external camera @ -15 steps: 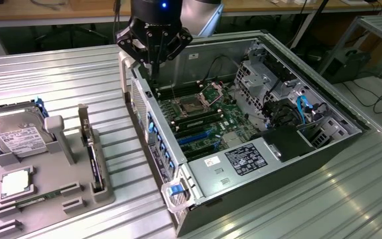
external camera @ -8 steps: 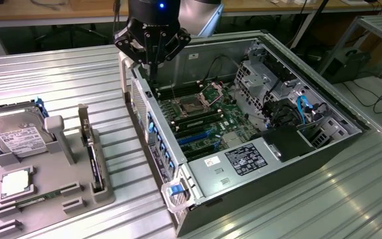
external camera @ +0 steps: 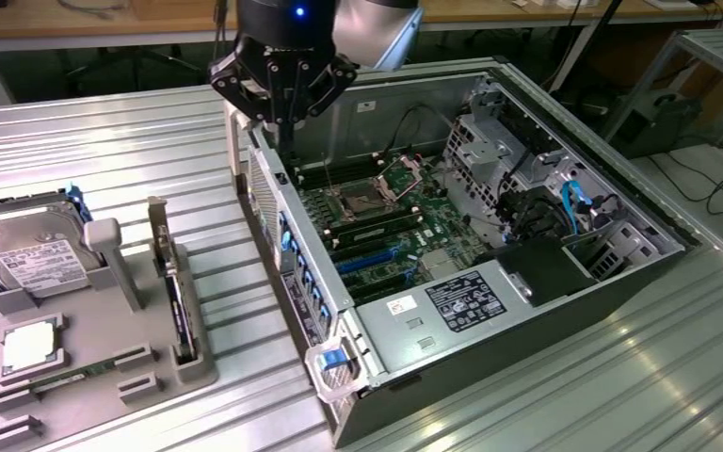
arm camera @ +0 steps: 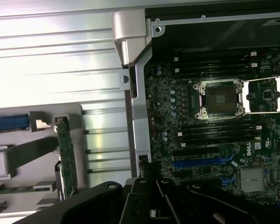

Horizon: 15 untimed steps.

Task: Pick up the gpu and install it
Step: 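Reach for the gpu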

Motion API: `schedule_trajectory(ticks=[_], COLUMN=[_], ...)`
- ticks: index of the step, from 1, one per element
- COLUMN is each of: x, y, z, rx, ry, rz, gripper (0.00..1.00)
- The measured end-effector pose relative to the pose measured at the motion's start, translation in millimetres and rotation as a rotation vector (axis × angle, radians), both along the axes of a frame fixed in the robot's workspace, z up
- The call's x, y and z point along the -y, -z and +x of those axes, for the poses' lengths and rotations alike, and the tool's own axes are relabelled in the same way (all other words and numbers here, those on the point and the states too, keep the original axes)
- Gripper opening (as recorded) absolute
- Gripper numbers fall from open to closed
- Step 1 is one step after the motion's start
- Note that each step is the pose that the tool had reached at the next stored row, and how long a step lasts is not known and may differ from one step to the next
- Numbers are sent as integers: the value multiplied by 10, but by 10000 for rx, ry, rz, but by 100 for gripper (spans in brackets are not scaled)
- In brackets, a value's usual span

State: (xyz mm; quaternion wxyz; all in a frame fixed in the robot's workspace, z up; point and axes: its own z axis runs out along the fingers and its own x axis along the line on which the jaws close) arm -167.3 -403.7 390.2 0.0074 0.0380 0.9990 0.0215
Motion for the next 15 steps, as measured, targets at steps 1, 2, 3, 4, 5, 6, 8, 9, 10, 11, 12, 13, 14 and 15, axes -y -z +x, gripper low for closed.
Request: schedule_trajectory(ticks=[1, 2, 3, 4, 5, 6, 8, 9, 10, 11, 12, 13, 14, 15], x=[1, 3, 8, 10, 12, 13, 16, 18, 20, 21, 22, 23, 24, 25], y=[1, 1, 2, 2, 3, 3, 3, 3, 4, 4, 5, 5, 6, 6], z=[-6, -14, -26, -32, -39, -44, -53, -59, -64, -71, -77, -82, -87, -94], rx=[0, 0, -1, -2, -4, -4, -7, -8, -8, -9, -9, -9, -9, -11], ry=[-1, 0, 0, 0, 0, 0, -1, 0, 0, 0, 0, 0, 0, 0], rz=[0, 1, 0, 1, 1, 1, 0, 0, 1, 0, 0, 1, 1, 0], gripper=[11, 11, 11, 11, 11, 11, 11, 11, 11, 11, 11, 11, 11, 11])
